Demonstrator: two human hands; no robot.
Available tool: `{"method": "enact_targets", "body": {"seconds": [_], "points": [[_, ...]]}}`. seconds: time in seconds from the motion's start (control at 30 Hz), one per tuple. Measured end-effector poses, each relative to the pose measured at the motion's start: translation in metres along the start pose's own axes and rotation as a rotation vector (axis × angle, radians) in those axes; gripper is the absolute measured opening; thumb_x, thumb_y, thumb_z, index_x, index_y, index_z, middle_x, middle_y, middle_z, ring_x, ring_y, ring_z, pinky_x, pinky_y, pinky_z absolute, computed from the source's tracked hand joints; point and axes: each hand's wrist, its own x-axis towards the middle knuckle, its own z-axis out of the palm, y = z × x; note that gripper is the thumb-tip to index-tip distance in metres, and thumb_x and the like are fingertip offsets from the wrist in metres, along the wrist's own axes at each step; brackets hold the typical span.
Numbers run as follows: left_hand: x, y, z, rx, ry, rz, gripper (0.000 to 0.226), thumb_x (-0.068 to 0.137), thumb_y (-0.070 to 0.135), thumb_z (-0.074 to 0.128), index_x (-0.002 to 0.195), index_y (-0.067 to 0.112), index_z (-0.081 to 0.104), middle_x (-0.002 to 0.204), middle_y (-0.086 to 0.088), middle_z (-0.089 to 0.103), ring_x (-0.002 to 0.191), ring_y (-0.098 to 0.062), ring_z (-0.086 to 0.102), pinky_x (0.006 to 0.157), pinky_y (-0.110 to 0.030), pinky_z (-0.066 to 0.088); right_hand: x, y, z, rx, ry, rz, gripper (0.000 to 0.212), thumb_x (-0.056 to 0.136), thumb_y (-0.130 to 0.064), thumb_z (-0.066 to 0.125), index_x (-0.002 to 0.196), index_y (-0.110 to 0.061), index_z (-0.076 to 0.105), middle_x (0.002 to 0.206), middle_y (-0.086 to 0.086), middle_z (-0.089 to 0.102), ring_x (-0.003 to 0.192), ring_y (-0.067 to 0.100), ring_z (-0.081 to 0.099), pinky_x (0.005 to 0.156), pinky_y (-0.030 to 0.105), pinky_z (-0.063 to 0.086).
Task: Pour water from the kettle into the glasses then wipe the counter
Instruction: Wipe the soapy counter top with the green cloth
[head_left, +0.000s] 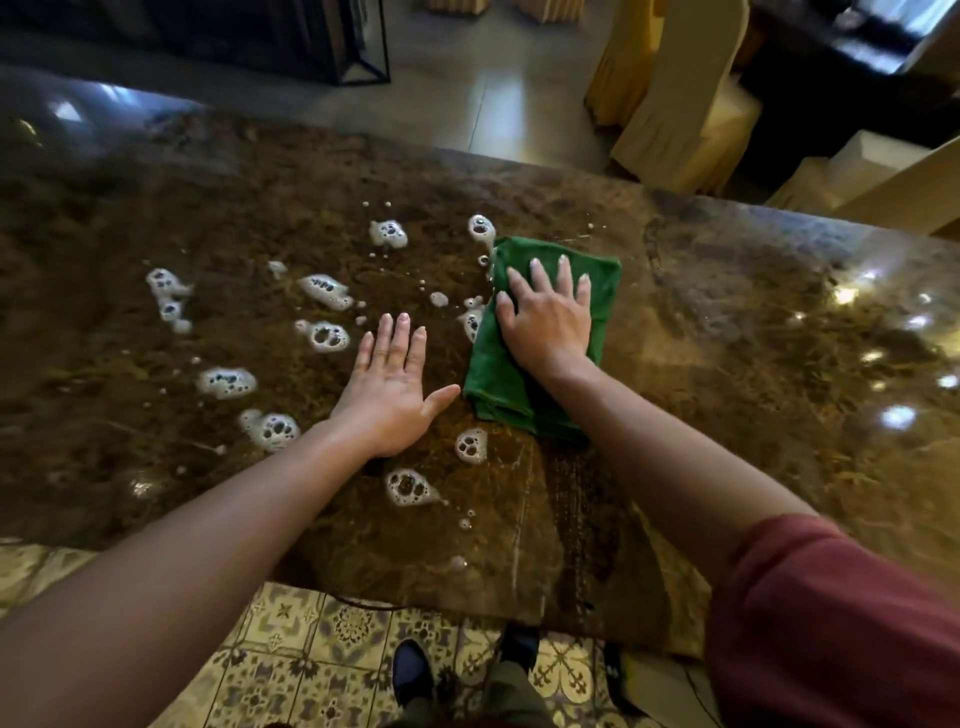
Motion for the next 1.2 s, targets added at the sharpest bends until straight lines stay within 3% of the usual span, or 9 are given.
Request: {"method": "enact_targets", "body": {"seconds": [0.2, 0.3, 0.43, 0.57, 0.8, 0.9, 1.07, 1.2], "points": [[-0.002, 0.002, 0.000, -0.005, 0.018, -0.001, 0.090, 0.098, 0.071, 0.014, 0.158, 0.011, -0.018, 0.163, -0.011, -0.032, 0.148, -0.023, -0.036, 0.123, -0.046, -0.016, -0.129, 0.000, 0.005, 0.031, -0.071, -0.014, 0.068, 0.102, -0.067, 0.017, 0.164, -0.040, 0.021, 0.175, -0.002, 0.013, 0.162, 0.029, -0.002, 0.128, 0.058, 0.000], [-0.002, 0.001, 0.007, 0.031, 0.064, 0.008, 0.088, 0.098, 0.069, 0.008, 0.157, 0.010, -0.019, 0.163, -0.013, -0.031, 0.148, -0.025, -0.035, 0.123, -0.046, -0.016, -0.165, 0.020, 0.007, -0.003, -0.098, 0.096, 0.074, 0.097, -0.076, 0.015, 0.163, -0.044, 0.020, 0.175, 0.003, 0.009, 0.161, 0.034, -0.004, 0.127, 0.060, -0.004], [-0.002, 0.001, 0.007, 0.052, 0.051, 0.011, 0.087, 0.098, 0.069, 0.004, 0.156, 0.010, -0.021, 0.161, -0.013, -0.034, 0.147, -0.026, -0.037, 0.123, -0.046, -0.017, -0.117, 0.046, 0.003, 0.008, -0.106, 0.259, 0.078, 0.094, -0.077, 0.014, 0.164, -0.042, 0.018, 0.175, 0.009, 0.006, 0.160, 0.040, -0.005, 0.125, 0.065, -0.004], [0.001, -0.001, 0.005, 0.027, 0.013, 0.012, 0.087, 0.098, 0.069, 0.006, 0.155, 0.012, -0.025, 0.158, -0.010, -0.040, 0.144, -0.023, -0.042, 0.123, -0.046, -0.018, -0.038, 0.079, -0.007, 0.050, -0.087, 0.254, 0.072, 0.099, -0.072, 0.025, 0.164, -0.041, 0.020, 0.176, 0.006, 0.007, 0.161, 0.034, -0.004, 0.127, 0.060, -0.004], [0.004, -0.004, 0.007, -0.002, 0.008, 0.014, 0.089, 0.094, 0.072, 0.005, 0.154, 0.015, -0.027, 0.158, -0.007, -0.043, 0.142, -0.018, -0.045, 0.123, -0.045, -0.018, 0.096, 0.088, -0.019, 0.069, -0.119, 0.131, 0.064, 0.101, -0.056, 0.029, 0.163, -0.039, 0.027, 0.175, 0.004, 0.011, 0.162, 0.032, 0.001, 0.128, 0.055, -0.001], [0.004, -0.003, 0.004, -0.005, -0.005, 0.014, 0.088, 0.096, 0.071, 0.009, 0.154, 0.015, -0.027, 0.157, -0.006, -0.043, 0.142, -0.017, -0.046, 0.122, -0.044, -0.019, 0.119, 0.059, -0.015, 0.051, -0.127, -0.033, 0.060, 0.102, -0.050, 0.029, 0.161, -0.041, 0.031, 0.175, 0.002, 0.015, 0.162, 0.029, 0.004, 0.129, 0.053, 0.000], [0.004, -0.003, 0.001, -0.027, -0.014, 0.016, 0.090, 0.097, 0.071, 0.014, 0.157, 0.015, -0.022, 0.161, -0.006, -0.037, 0.145, -0.017, -0.041, 0.123, -0.043, -0.018, 0.043, 0.023, -0.013, 0.072, -0.177, -0.380, 0.066, 0.094, -0.045, 0.028, 0.158, -0.039, 0.040, 0.172, 0.000, 0.024, 0.162, 0.028, 0.010, 0.130, 0.049, 0.002], [0.003, -0.002, 0.000, -0.040, -0.021, 0.010, 0.091, 0.097, 0.071, 0.015, 0.157, 0.014, -0.022, 0.161, -0.006, -0.037, 0.145, -0.017, -0.040, 0.123, -0.043, -0.018, -0.080, 0.037, -0.001, 0.076, -0.139, -0.455, 0.062, 0.098, -0.047, 0.030, 0.159, -0.035, 0.040, 0.171, 0.001, 0.026, 0.162, 0.030, 0.010, 0.130, 0.054, 0.006]]}}
